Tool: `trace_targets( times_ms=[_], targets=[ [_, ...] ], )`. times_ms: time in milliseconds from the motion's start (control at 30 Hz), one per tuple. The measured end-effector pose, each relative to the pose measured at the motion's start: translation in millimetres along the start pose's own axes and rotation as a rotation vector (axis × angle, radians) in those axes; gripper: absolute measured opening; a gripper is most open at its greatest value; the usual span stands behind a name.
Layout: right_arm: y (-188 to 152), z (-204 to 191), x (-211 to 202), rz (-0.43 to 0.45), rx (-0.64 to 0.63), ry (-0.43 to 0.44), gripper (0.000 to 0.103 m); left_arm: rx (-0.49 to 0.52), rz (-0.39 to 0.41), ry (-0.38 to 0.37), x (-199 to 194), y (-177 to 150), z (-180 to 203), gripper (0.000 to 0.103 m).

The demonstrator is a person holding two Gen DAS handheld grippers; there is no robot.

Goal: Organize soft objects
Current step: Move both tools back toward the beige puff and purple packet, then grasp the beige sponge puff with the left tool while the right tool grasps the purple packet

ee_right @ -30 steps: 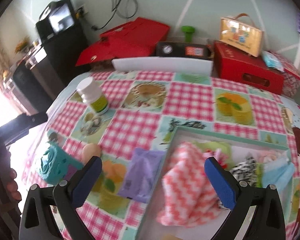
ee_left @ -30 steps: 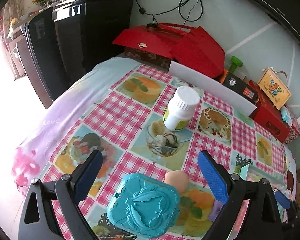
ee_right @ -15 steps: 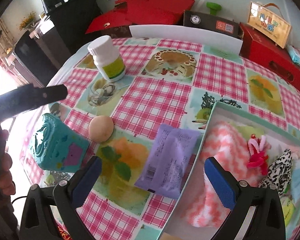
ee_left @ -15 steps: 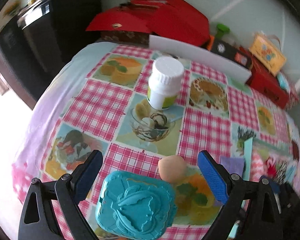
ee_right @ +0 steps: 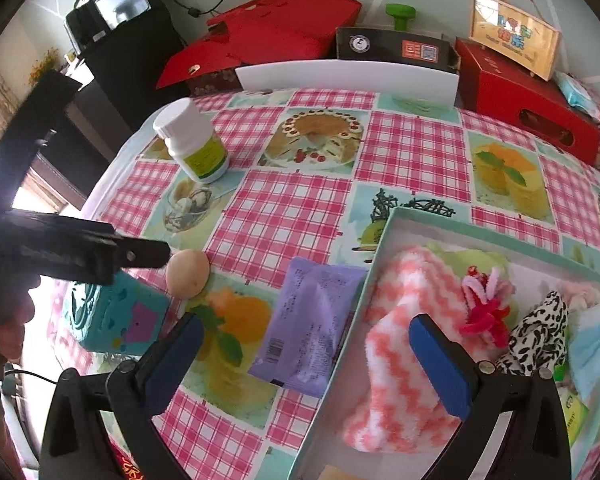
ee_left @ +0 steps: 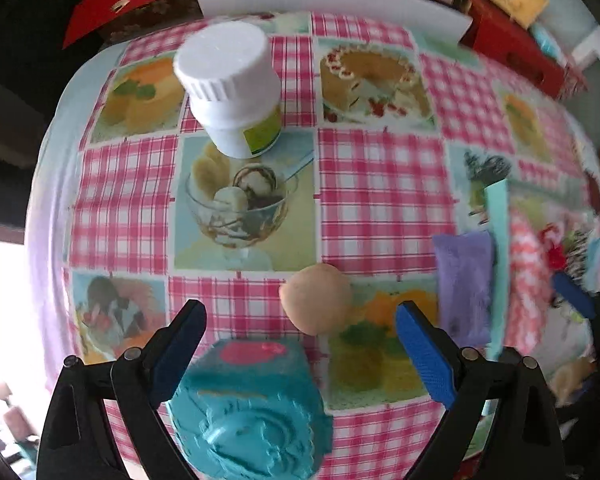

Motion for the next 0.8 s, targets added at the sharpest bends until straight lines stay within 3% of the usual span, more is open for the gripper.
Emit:
trace_targets(
  times_ms=[100, 233, 333, 567, 667, 800],
  targets=[
    [0.6, 3.5, 0.4, -0.001, 0.011, 0.006, 0.103, -0.001, -0.072, -0.001, 14.7, 4.8, 1.0, 0.093],
    [1.2, 7.6, 1.5, -0.003, 0.022, 0.013, 0.103, -0.015, -0.155, -0.05, 30.3, 7.7, 3.6, 0.081],
    [0.8, 10.4, 2.4, -0.007, 0.031, 0.016, 0.103, -0.006, -0.192, -0.035, 40.7, 6.6, 5.0, 0.081],
    [1.2, 9.2, 1.3, 0.003, 0.021, 0.012, 0.103, 0.005, -0.238, -0.035, 59.1, -1.4, 12.6, 0.065],
    [0.7, 10.0, 2.2, 0.0, 0.017, 0.006, 0.103, 0.019, -0.257, -0.033, 67.4, -5.3, 16.3, 0.05],
    [-0.4, 12.2, 0.7, 0.004, 0.021, 0.008, 0.103, 0.005, -0.245, -0.044, 70.3, -13.6, 18.7, 0.048]
  ],
)
Point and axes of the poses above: each gripper's, at about its wrist camera, not at the fingertips, and x roughly the way its jaws point, z to its right, y to its top, the point moved 4 cm from there along x, roughly the way its jaws point, and after that the axes turned 3 degrees about -x, right-handed, at the moved point
